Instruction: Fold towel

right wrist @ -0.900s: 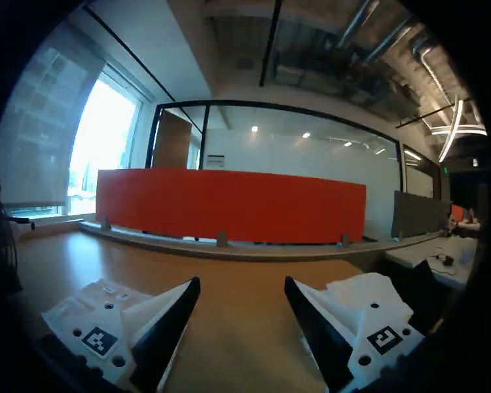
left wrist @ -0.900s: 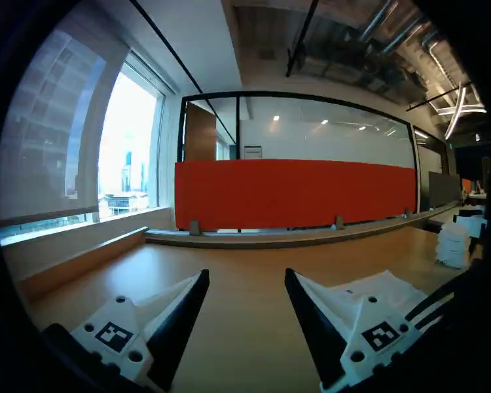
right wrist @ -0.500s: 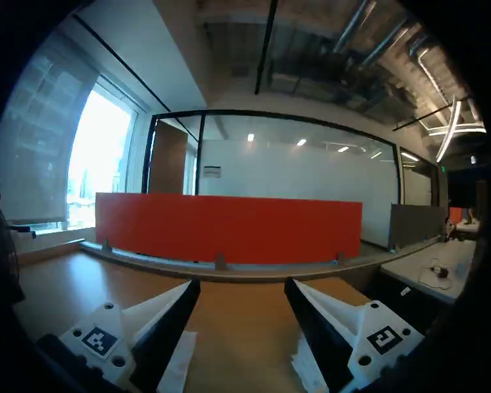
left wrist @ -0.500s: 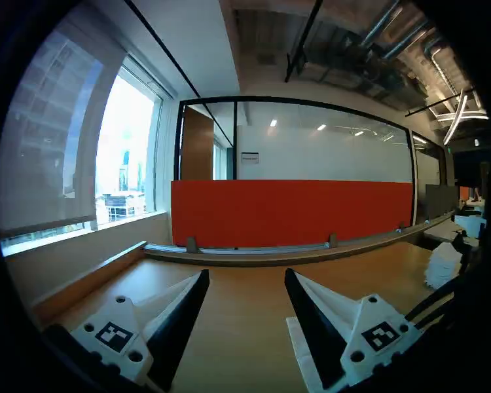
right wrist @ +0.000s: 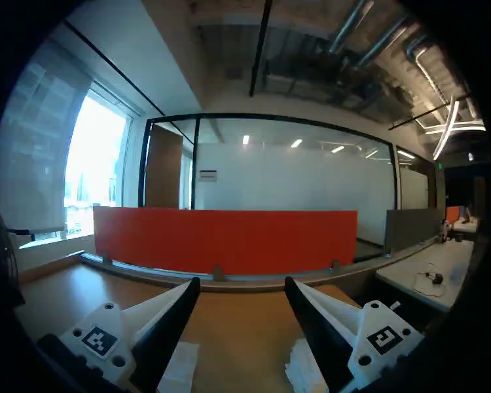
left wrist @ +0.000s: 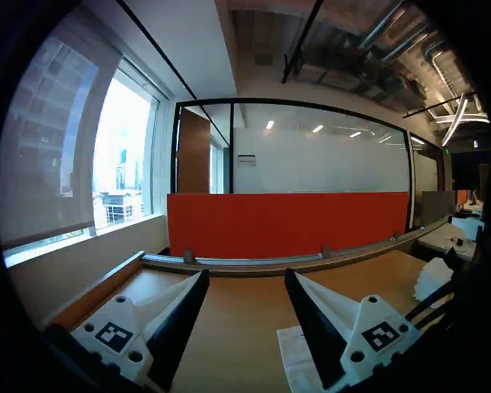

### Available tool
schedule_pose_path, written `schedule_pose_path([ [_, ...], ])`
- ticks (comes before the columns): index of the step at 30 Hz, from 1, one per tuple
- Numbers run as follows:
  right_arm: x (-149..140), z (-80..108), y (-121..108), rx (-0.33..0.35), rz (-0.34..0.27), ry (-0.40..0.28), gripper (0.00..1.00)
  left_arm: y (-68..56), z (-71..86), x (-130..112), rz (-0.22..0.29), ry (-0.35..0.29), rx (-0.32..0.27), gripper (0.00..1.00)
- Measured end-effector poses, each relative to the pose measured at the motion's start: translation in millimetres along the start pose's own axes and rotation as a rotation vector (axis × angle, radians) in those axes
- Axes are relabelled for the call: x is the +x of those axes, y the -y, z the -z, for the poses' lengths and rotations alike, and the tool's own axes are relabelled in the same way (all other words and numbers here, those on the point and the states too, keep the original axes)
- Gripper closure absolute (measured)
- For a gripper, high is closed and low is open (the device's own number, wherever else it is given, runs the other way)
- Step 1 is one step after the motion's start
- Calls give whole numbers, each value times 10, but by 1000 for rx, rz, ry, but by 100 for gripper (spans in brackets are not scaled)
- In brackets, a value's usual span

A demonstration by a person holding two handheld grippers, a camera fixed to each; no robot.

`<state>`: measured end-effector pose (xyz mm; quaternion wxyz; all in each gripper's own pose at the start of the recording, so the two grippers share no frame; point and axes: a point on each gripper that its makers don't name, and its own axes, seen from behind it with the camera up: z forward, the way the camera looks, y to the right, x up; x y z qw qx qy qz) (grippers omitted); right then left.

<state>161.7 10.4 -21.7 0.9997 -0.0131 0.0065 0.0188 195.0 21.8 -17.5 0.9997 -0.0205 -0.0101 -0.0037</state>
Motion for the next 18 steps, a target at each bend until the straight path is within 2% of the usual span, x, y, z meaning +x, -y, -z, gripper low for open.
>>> schedule_pose_path([
  [3, 55, -1, 65, 22, 11, 14, 0, -30, 16, 43, -9, 22, -20, 15],
  [8, 117, -2, 255, 106, 38, 49, 0, -96, 24, 116, -31, 53, -71, 15],
  [15, 96, 41, 666, 295, 97, 116, 0, -237, 19, 149, -37, 101, -171, 15],
  [18, 73, 46, 781, 354, 116, 140, 0, -302, 20, 144, -34, 121, -214, 15],
])
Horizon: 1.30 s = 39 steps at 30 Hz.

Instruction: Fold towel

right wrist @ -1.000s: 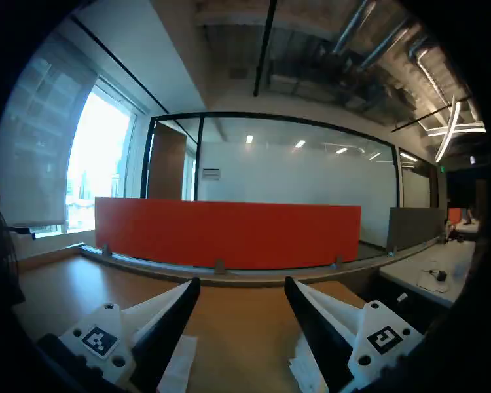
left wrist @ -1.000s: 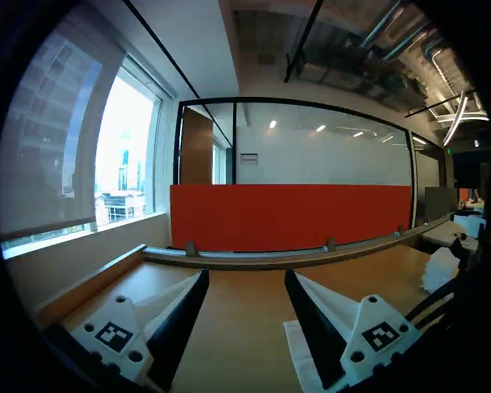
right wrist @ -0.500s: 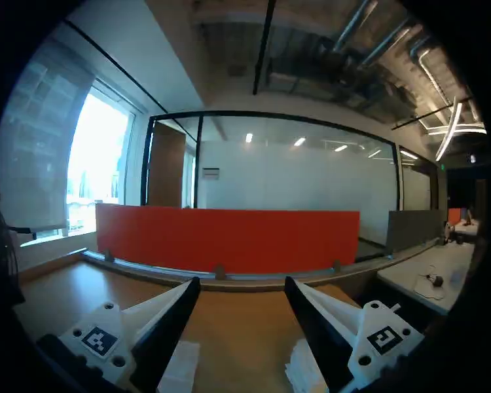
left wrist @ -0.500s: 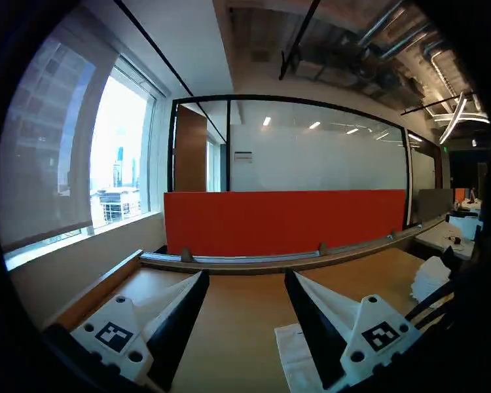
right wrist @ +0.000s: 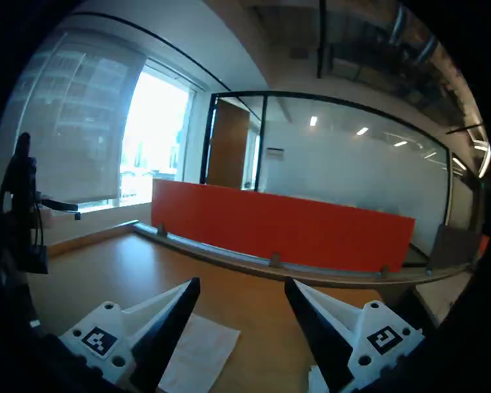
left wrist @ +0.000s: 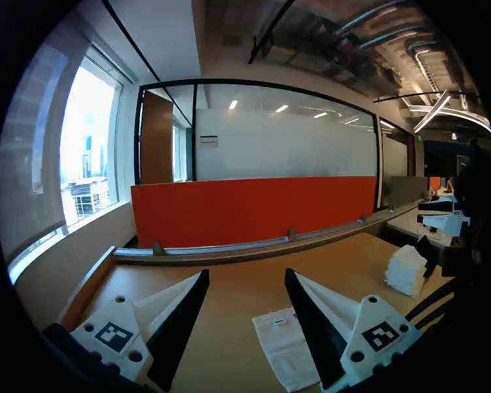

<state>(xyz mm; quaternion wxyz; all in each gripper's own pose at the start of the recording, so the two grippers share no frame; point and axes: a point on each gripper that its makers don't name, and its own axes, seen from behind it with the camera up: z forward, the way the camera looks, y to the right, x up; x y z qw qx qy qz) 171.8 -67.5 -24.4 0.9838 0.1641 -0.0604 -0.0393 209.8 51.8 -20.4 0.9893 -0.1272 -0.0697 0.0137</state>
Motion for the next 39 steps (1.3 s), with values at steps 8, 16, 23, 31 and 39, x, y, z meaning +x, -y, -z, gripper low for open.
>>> schedule_pose_path([
  [8, -45, -85, 101, 68, 25, 41, 0, -119, -24, -21, -40, 35, -62, 15],
  [16, -237, -122, 263, 133, 42, 94, 0, -241, -69, -235, -60, 90, -108, 15],
  [23, -559, -129, 323, 150, 46, 159, 0, -342, -97, -562, -67, 149, -132, 15],
  [31, -901, -133, 354, 157, 41, 210, 0, -455, -99, -883, -73, 202, -160, 15],
  [39, -1188, -132, 389, 161, 48, 248, 0, -513, -91, -1181, -85, 245, -176, 15],
])
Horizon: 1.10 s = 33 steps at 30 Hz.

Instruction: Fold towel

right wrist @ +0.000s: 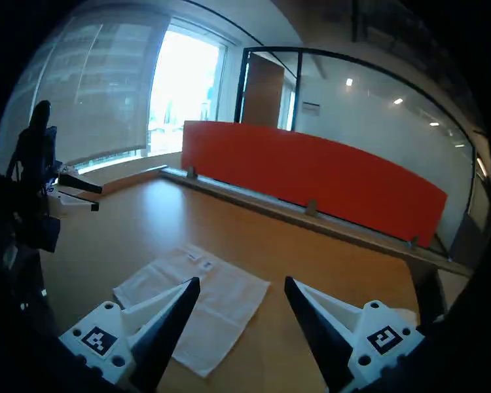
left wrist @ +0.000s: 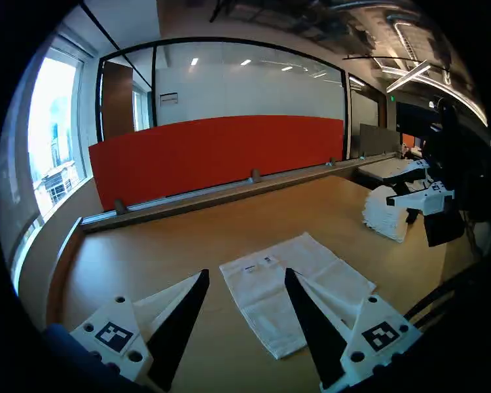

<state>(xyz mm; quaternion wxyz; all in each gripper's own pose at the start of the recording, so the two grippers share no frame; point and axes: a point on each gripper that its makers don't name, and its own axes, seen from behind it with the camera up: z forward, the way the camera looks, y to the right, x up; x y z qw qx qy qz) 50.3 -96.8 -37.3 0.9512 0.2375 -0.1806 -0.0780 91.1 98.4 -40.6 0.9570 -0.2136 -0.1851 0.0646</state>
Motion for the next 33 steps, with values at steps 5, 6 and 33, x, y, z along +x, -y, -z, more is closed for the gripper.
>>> schedule_pose_path([
  [5, -181, -59, 25, 8, -2, 26, 0, -47, -70, -189, -2, 28, -13, 15],
  [6, -216, -70, 30, 9, -3, 30, 0, -57, -85, -226, -1, 34, -16, 15],
  [33, -1279, -400, 229, 62, 40, 192, 0, -408, -417, -1298, -35, 235, -118, 15],
])
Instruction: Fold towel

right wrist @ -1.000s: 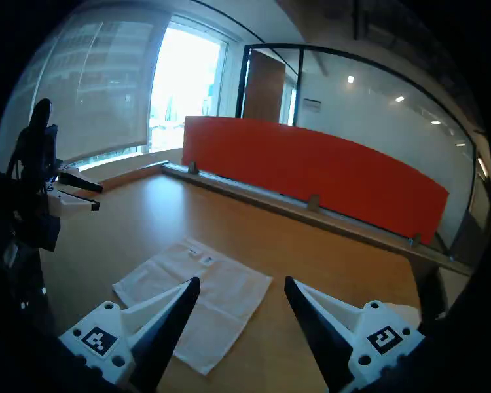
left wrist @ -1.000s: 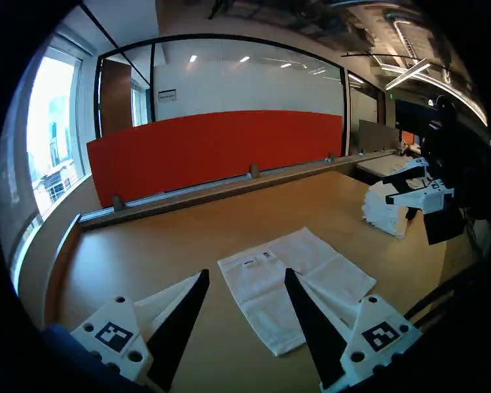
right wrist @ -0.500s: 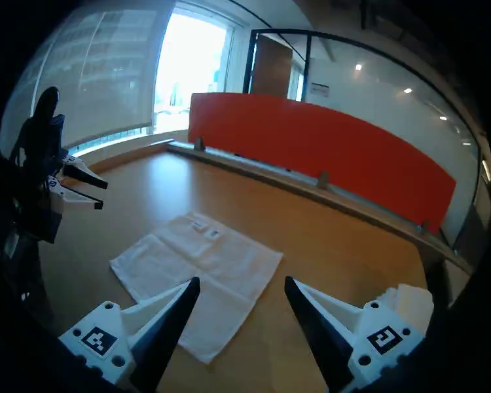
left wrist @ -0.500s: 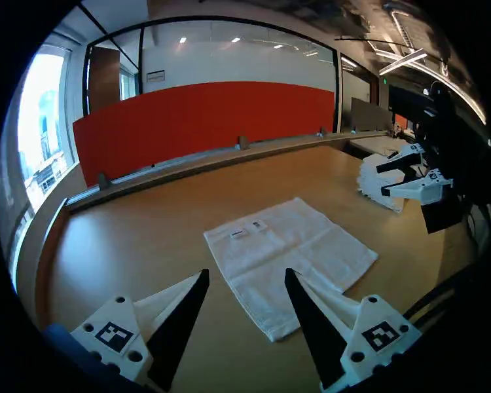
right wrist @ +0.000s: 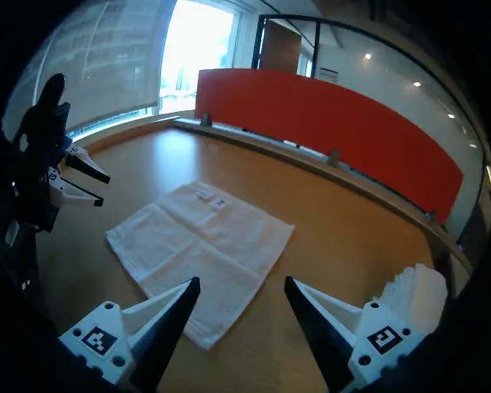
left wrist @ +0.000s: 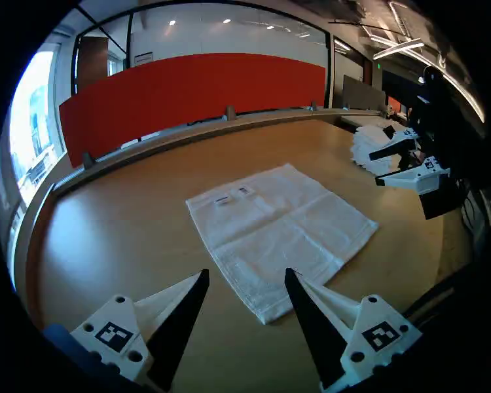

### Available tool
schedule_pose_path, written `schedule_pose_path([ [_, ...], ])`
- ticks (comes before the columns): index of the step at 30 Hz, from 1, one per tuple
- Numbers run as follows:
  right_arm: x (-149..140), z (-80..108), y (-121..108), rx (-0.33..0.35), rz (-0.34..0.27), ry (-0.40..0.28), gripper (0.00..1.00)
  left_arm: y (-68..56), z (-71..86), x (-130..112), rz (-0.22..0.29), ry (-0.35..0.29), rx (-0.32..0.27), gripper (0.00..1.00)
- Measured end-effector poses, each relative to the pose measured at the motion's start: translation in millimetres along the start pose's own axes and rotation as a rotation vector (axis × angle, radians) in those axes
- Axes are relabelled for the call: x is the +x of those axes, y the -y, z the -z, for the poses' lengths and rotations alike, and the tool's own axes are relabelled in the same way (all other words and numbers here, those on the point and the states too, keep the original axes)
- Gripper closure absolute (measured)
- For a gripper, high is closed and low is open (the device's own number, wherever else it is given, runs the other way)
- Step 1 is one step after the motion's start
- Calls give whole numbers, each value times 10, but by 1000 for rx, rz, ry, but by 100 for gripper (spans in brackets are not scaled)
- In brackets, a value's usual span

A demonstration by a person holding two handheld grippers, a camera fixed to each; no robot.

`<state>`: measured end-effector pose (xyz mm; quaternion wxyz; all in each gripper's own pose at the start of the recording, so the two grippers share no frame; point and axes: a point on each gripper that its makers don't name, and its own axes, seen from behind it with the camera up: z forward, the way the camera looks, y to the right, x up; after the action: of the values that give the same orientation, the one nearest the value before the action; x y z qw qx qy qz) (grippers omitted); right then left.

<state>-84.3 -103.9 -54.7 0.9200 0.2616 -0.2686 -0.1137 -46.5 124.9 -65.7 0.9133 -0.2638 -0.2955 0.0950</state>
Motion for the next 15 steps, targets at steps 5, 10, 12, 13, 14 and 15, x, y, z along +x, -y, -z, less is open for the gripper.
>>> schedule_pose_path([
  [5, -197, -85, 61, 12, 12, 37, 0, -50, -84, -152, 0, 33, -17, 15],
  [10, -398, -139, 154, 33, 30, 76, 0, -96, -156, -287, -8, 65, -36, 15],
  [12, -478, -152, 196, 43, 36, 91, 0, -112, -180, -338, -12, 78, -43, 15],
  [13, -530, -156, 218, 48, 37, 102, 0, -118, -192, -367, -14, 86, -46, 15],
  [14, -577, -161, 238, 53, 38, 111, 0, -123, -202, -392, -15, 93, -48, 15],
  [15, -622, -165, 257, 57, 39, 120, 0, -128, -212, -417, -16, 100, -51, 15],
])
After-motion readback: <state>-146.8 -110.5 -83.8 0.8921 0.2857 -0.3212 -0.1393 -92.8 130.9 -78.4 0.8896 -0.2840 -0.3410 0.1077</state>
